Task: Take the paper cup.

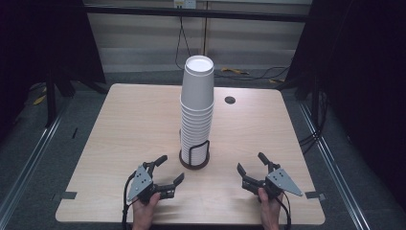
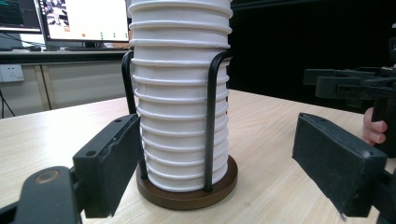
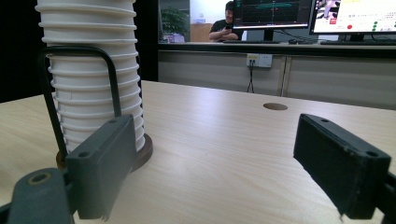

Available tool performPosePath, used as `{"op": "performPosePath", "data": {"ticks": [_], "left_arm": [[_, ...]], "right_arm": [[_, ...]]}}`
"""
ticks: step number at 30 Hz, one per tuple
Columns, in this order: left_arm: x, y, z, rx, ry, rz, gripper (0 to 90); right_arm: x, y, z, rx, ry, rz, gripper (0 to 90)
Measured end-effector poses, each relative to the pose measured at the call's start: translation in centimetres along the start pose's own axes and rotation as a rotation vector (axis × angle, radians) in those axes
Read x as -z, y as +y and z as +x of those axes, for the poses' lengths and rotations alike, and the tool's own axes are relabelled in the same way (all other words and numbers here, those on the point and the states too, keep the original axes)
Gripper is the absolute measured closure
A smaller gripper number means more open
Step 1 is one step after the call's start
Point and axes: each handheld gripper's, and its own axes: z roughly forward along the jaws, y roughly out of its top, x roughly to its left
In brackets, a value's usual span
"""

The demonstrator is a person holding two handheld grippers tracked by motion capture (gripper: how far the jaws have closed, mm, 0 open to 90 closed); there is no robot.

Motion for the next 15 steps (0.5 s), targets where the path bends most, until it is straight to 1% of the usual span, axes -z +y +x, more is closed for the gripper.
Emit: {"op": "performPosePath", "data": {"ticks": [6, 7, 8, 12, 15], "left_arm": [[-0.02, 0.01, 0.00, 0.001, 0.001, 0.000, 15.7], [-0.01, 0.03, 0.11, -0.014, -0.002, 0.002, 15.7], [-0.01, 0.03, 0.10, -0.012, -0.001, 0.002, 15.6], [-0.01, 0.03, 0.10, -0.012, 0.000, 0.003, 15.7], [-0.03, 0.04, 0.10, -0.010, 0.000, 0.002, 15.7]], "right_arm": [[-0.17, 0.07, -0.02, -0.002, 0.000, 0.016, 13.0], [-0.17, 0.07, -0.05, -0.008, -0.002, 0.018, 13.0], [-0.16, 0.12, -0.12, -0.011, 0.003, 0.033, 12.9], [-0.18, 0.15, -0.19, -0.015, 0.009, 0.040, 12.9], [-0.21, 0.19, -0.38, -0.038, 0.002, 0.049, 12.9]]}}
